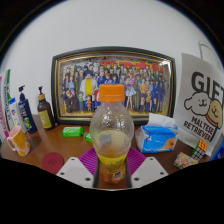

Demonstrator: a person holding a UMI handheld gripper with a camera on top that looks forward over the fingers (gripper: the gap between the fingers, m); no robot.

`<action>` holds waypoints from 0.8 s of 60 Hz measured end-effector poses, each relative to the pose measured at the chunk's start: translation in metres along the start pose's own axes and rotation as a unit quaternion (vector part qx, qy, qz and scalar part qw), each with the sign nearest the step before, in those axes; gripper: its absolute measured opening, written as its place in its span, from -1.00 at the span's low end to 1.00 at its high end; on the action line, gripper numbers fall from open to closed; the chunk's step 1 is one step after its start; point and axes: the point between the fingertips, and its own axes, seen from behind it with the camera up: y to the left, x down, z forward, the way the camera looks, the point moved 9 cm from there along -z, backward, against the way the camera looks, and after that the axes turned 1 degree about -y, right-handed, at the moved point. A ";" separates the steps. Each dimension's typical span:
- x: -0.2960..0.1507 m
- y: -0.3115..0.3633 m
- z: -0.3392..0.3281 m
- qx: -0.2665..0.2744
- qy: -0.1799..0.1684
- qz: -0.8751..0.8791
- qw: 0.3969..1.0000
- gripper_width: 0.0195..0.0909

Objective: Pour water

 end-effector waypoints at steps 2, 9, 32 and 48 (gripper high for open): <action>0.000 0.000 0.000 0.003 0.001 0.002 1.000 -0.61; -0.002 -0.001 0.002 0.025 0.005 -0.009 1.000 -0.83; -0.090 0.059 -0.029 0.104 -0.031 -0.221 0.969 -0.83; -0.126 0.189 -0.045 0.130 -0.056 -0.552 0.821 -0.83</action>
